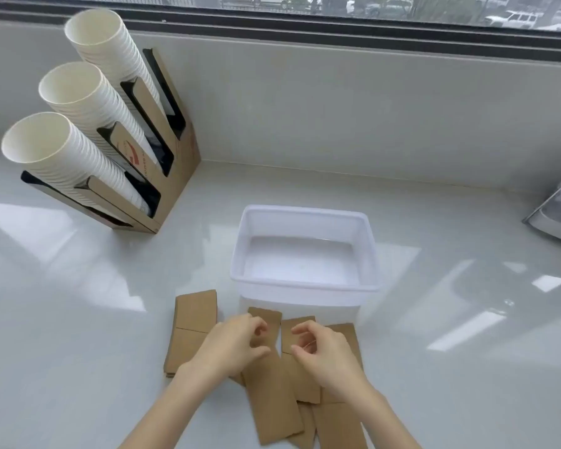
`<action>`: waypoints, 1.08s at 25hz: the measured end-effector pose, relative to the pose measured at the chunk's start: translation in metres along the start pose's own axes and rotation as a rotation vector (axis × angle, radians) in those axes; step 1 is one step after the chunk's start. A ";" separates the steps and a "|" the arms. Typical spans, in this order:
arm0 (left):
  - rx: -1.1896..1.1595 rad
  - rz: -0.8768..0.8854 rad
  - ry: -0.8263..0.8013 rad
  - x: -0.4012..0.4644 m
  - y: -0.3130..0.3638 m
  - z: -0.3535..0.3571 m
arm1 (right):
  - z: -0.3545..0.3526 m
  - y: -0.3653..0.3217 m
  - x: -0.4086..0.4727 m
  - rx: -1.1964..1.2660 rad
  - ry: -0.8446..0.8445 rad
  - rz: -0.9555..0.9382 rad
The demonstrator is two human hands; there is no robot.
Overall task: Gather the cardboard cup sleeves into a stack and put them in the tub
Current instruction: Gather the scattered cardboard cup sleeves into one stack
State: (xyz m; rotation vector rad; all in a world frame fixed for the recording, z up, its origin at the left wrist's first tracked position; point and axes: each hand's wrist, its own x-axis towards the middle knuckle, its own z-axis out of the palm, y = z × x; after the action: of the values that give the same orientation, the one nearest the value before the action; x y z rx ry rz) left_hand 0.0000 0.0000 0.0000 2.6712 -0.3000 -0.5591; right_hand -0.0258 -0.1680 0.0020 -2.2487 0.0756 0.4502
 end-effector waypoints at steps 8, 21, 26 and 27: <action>0.182 -0.009 -0.097 0.003 0.002 0.012 | 0.025 -0.007 0.006 -0.243 -0.088 -0.030; -0.073 0.011 -0.096 0.000 0.004 0.010 | 0.026 -0.002 0.005 -0.161 -0.055 -0.058; -0.254 0.036 -0.013 -0.002 0.002 -0.001 | 0.012 0.001 0.004 0.067 -0.049 -0.052; -0.276 0.046 0.008 -0.003 0.001 -0.004 | 0.008 0.000 0.003 0.106 -0.016 -0.065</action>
State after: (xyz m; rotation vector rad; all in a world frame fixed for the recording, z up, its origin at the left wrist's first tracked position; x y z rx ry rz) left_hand -0.0008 0.0009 0.0051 2.3943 -0.2602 -0.5340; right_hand -0.0249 -0.1614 -0.0041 -2.1365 0.0179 0.4199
